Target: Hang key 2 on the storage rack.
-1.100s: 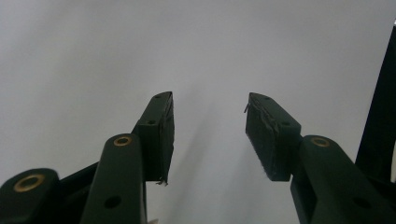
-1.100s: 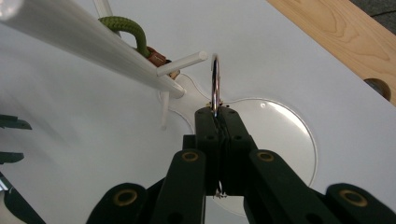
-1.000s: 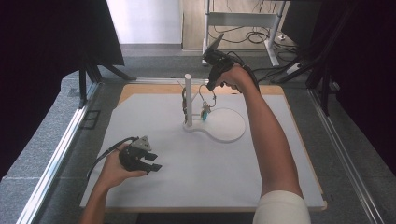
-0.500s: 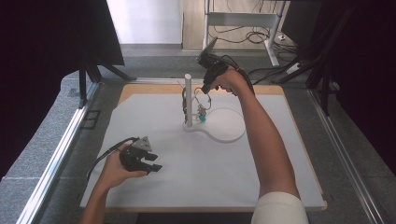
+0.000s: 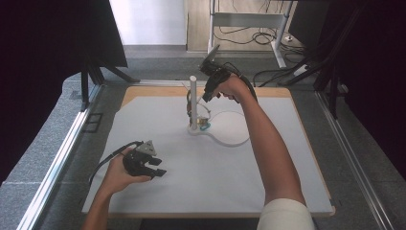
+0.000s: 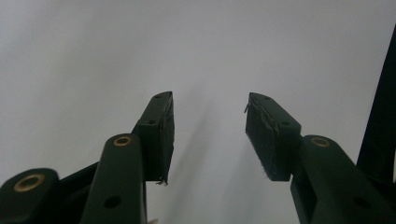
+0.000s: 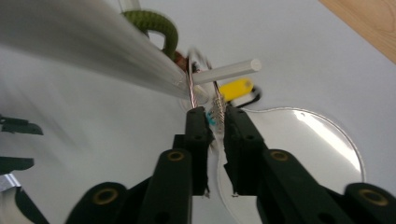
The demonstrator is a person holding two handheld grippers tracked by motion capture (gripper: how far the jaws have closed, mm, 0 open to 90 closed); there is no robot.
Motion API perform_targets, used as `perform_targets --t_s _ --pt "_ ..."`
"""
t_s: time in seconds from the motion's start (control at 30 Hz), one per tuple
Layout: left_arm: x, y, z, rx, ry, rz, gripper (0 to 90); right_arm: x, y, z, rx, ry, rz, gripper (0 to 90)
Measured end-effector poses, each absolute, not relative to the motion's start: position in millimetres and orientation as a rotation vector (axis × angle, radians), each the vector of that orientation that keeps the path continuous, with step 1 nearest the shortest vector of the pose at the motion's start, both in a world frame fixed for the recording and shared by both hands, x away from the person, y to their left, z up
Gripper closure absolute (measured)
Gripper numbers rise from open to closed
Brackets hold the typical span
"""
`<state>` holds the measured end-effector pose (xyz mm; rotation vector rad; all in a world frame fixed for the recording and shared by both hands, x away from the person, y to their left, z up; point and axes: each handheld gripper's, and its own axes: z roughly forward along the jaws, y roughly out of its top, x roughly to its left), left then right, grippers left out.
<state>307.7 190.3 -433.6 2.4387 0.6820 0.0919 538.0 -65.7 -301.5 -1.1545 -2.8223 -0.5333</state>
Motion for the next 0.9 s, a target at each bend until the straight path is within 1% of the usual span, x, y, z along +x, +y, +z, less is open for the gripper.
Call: perform_targets --t_s 0.1,0.13,0.27,0.3,0.4,0.5,0.53,0.7,0.8,0.83,0.87,0.9 --pt "308 190 -434 2.439 0.683 0.089 52.3 537 -67 -300 -1.157 -2.831 -0.529 75.9" --pt "308 190 -434 2.442 0.677 0.091 52.3 534 -70 -299 -1.166 -2.829 -0.549 73.2" --pt "308 190 -434 2.442 0.677 0.092 52.3 529 -81 -300 -1.188 -2.830 -0.592 69.1" --pt "308 190 -434 2.442 0.677 0.092 52.2 529 -81 -300 -1.188 -2.830 -0.592 69.1" --pt "309 190 -435 2.449 0.675 0.098 52.2 518 -95 -303 -1.196 -2.833 -0.644 64.7" --pt "309 189 -435 2.452 0.678 0.102 52.2 512 -103 -304 -1.194 -2.838 -0.669 63.3" --pt "309 189 -435 2.454 0.680 0.104 52.2 503 -113 -307 -1.199 -2.835 -0.701 62.6" --pt "309 190 -435 2.455 0.691 0.112 52.0 481 -135 -315 -1.194 -2.823 -0.777 59.3" --pt "309 192 -434 2.455 0.695 0.122 51.8 461 -150 -327 -1.180 -2.814 -0.853 57.9" --pt "309 192 -434 2.455 0.695 0.122 51.7 461 -150 -327 -1.180 -2.814 -0.853 57.9" --pt "309 193 -434 2.452 0.703 0.127 51.6 447 -160 -337 -1.172 -2.806 -0.880 56.4" --pt "309 193 -434 2.452 0.703 0.127 51.5 447 -160 -337 -1.172 -2.806 -0.880 56.4"
